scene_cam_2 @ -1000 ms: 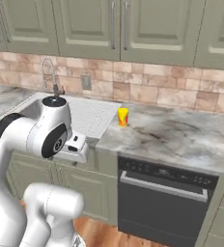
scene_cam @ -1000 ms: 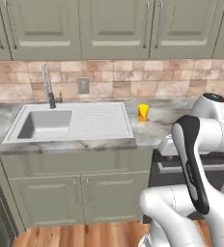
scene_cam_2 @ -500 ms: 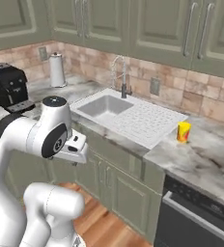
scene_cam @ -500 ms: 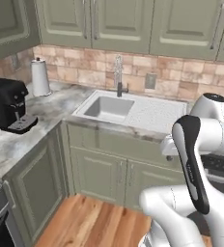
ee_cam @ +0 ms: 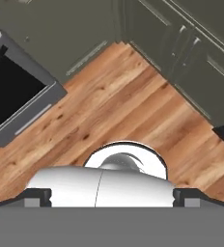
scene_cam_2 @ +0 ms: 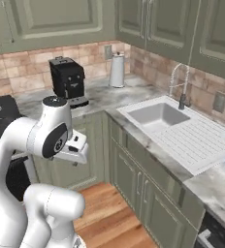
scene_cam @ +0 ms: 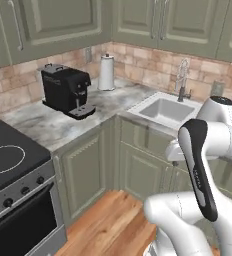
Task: Pick the cup and bowl from the counter and place them on the counter next to the sink.
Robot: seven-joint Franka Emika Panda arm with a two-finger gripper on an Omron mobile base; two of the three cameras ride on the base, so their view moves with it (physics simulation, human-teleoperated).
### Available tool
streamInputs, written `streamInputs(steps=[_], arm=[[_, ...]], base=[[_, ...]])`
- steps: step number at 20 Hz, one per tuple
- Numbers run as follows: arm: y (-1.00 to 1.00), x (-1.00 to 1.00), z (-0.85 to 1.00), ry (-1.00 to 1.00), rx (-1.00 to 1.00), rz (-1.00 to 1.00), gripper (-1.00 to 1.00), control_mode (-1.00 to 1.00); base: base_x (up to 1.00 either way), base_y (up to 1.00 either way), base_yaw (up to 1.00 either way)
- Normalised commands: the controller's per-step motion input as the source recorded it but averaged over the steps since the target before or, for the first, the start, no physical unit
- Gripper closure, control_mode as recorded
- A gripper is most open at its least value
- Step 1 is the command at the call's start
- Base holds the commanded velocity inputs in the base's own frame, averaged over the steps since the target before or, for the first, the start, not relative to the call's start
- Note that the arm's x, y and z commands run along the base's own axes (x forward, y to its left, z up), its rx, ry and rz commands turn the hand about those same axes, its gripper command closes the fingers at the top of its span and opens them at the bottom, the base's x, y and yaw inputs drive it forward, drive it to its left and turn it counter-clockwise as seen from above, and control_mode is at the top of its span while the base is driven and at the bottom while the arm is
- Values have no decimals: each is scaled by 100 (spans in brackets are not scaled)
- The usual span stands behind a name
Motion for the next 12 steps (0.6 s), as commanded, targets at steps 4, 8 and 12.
streamInputs(steps=[4, 8, 12], arm=[[0, 0, 0, 0, 0, 0, -100, 100], [0, 0, 0, 0, 0, 0, -100, 100], [0, 0, 0, 0, 0, 0, -100, 100]], base=[[0, 3, 52], [0, 14, 51], [-3, 37, 44]])
